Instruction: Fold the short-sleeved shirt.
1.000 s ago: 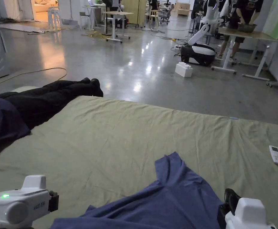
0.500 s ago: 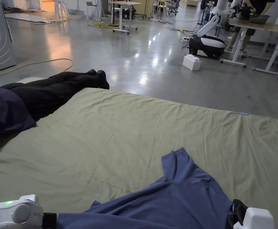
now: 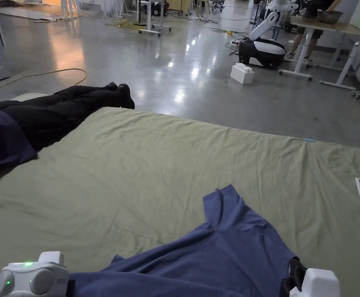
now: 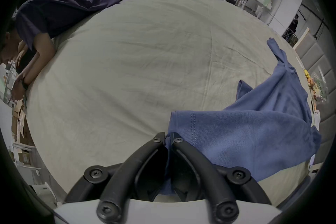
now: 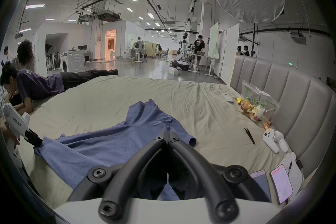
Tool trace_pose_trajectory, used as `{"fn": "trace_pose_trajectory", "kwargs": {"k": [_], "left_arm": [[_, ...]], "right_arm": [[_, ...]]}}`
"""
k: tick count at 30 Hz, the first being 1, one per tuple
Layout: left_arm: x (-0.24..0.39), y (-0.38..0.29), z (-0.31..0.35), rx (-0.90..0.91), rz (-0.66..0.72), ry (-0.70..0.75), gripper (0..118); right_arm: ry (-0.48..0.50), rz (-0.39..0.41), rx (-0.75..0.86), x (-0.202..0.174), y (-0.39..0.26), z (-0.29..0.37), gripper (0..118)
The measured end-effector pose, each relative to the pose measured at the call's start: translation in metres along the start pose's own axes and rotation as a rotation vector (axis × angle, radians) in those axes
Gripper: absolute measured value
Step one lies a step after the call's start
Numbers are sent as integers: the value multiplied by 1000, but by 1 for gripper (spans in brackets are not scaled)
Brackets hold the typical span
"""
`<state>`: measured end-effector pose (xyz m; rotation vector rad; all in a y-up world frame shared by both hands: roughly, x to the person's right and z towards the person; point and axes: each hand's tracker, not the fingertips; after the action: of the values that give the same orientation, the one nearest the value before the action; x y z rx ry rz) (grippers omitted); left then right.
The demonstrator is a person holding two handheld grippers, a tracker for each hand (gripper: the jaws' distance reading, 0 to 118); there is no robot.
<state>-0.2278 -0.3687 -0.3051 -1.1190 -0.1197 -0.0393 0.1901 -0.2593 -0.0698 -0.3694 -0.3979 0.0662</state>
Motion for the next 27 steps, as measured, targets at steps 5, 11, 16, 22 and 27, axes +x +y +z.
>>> {"fn": "trace_pose_trajectory", "kwargs": {"k": [5,11,16,22,27], "left_arm": [[-15,-2,11,34,1,-47,6],[-27,-2,31,90,24,-77,6],[-19,1,39,126,-24,-59,6],[-14,4,32,119,-17,-43,6],[-14,2,26,103,-16,-28,6]], "right_arm": [[8,-11,-21,15,1,-15,1],[78,22,-252,40,17,-95,2],[84,136,-346,45,35,-179,38],[137,158,-515,36,44,-273,86],[160,198,-567,24,36,-329,92]]}}
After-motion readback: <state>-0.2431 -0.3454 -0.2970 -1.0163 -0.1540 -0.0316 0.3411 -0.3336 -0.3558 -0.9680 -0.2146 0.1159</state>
